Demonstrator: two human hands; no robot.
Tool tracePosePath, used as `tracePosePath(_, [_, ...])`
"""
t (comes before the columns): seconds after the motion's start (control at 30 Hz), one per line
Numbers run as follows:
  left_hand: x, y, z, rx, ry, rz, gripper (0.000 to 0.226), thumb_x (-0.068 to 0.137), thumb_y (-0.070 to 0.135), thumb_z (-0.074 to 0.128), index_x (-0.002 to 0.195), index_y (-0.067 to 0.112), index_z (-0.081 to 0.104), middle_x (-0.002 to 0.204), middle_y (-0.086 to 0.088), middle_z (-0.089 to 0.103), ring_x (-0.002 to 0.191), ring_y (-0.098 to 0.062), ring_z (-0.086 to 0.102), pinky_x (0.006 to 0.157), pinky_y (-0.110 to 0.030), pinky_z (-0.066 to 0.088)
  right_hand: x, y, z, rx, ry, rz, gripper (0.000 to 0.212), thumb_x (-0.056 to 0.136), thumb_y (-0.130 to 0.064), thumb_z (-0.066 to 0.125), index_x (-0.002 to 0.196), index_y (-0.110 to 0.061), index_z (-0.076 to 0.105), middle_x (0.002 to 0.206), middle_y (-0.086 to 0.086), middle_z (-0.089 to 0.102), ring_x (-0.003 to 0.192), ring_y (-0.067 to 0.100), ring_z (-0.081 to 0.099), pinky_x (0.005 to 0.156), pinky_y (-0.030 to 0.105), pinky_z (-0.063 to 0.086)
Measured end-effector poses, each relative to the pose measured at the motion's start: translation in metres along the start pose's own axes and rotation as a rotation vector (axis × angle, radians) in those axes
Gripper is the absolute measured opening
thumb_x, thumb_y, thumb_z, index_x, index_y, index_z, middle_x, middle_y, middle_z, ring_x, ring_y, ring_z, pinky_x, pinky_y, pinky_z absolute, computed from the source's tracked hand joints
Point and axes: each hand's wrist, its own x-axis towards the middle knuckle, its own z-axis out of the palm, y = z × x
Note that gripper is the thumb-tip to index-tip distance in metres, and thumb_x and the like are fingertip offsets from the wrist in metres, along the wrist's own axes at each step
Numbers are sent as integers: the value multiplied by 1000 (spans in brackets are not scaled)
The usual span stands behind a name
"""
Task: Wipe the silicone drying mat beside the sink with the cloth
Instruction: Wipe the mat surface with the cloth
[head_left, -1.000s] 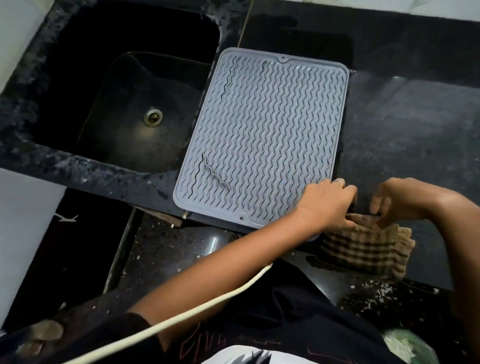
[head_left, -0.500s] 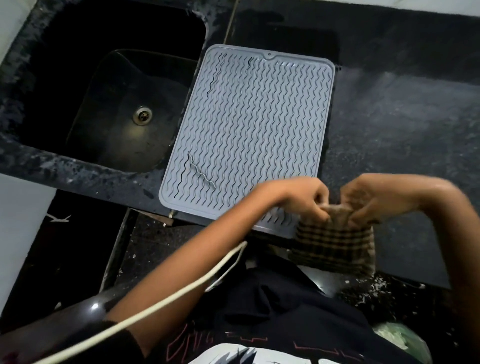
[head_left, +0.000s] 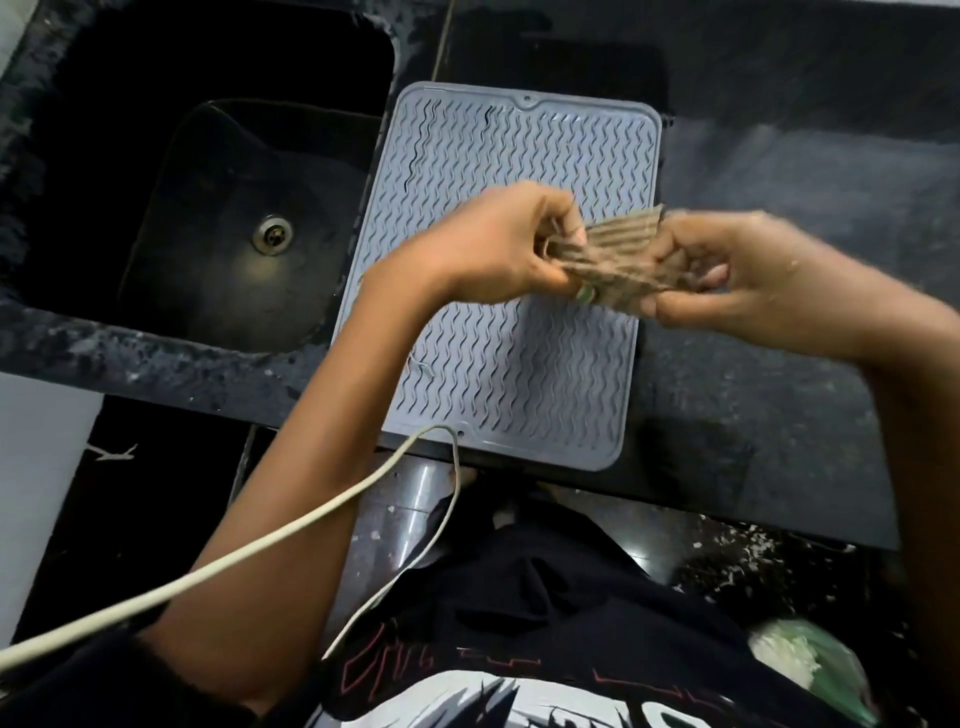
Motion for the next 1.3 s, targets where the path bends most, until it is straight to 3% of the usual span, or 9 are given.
tracePosePath(0.13, [0, -35, 20, 81, -271, -187, 19, 82, 16, 72, 98, 14, 61, 107, 4, 70, 93, -6, 66, 79, -23, 55, 8, 14, 32, 9, -244, 178, 15, 84, -18, 65, 94, -29, 59, 86, 4, 69, 73, 20, 65, 67, 37, 56])
tracePosePath(0.27, [7, -56, 35, 129, -29, -219, 19, 90, 33, 64, 107, 26, 57, 115, 7, 65, 107, -16, 61, 98, -39, 48, 22, 29, 53, -95, 81, 214, 19, 88, -15, 60, 104, -26, 57, 93, -2, 63, 88, 22, 59, 80, 44, 50])
tracePosePath(0.4, [13, -65, 45, 316, 333, -151, 38, 91, 41, 61, 125, 31, 48, 129, 8, 57, 120, -16, 53, 95, -36, 40, 26, 34, 59, -375, 467, 165, 27, 88, -16, 58, 114, -20, 56, 115, 4, 56, 112, 26, 48, 91, 49, 38])
tracePosePath(0.53, [15, -73, 55, 319, 275, -138, 34, 90, 40, 62, 122, 32, 53, 130, 5, 53, 121, -18, 50, 93, -36, 39, 27, 33, 70, -305, 279, 29, 23, 84, -24, 64, 107, -23, 63, 110, 1, 60, 108, 23, 50, 94, 50, 41])
tracePosePath(0.63, [16, -79, 59, 320, 208, -155, 35, 94, 36, 57, 128, 32, 52, 134, 3, 48, 124, -20, 48, 96, -37, 41, 29, 39, 104, -449, 103, 48, 53, 78, -40, 68, 126, -26, 52, 133, 1, 47, 125, 22, 38, 101, 46, 27])
tracePosePath(0.77, [22, -85, 52, 201, 264, -171, 24, 97, 34, 50, 117, 36, 61, 125, 8, 58, 109, -17, 58, 90, -32, 45, 31, 57, 130, -590, 251, 17, 61, 79, -47, 60, 132, -24, 41, 142, 1, 38, 129, 24, 33, 97, 45, 23])
tracePosePath(0.97, [60, -93, 39, 120, 822, -126, 21, 96, 23, 49, 106, 26, 67, 100, 6, 69, 81, -11, 61, 55, -17, 33, 40, 74, 143, -696, 410, -37, 47, 90, -46, 39, 130, -22, 46, 144, 6, 43, 134, 29, 35, 103, 46, 20])
tracePosePath(1.2, [142, -117, 8, 399, 708, -30, 48, 93, 24, 44, 142, 24, 45, 151, 0, 40, 135, -19, 39, 107, -33, 34, 53, 85, 140, -688, 579, -136, 47, 83, -15, 65, 127, -20, 49, 130, 8, 58, 111, 29, 58, 87, 45, 36])
tracePosePath(1.3, [156, -129, 4, 450, 672, -84, 56, 95, 34, 42, 149, 26, 33, 159, -3, 26, 146, -23, 26, 120, -43, 20, 68, 80, 123, -398, 688, -64, 43, 82, -6, 62, 124, -14, 57, 124, 10, 60, 105, 29, 57, 81, 48, 44])
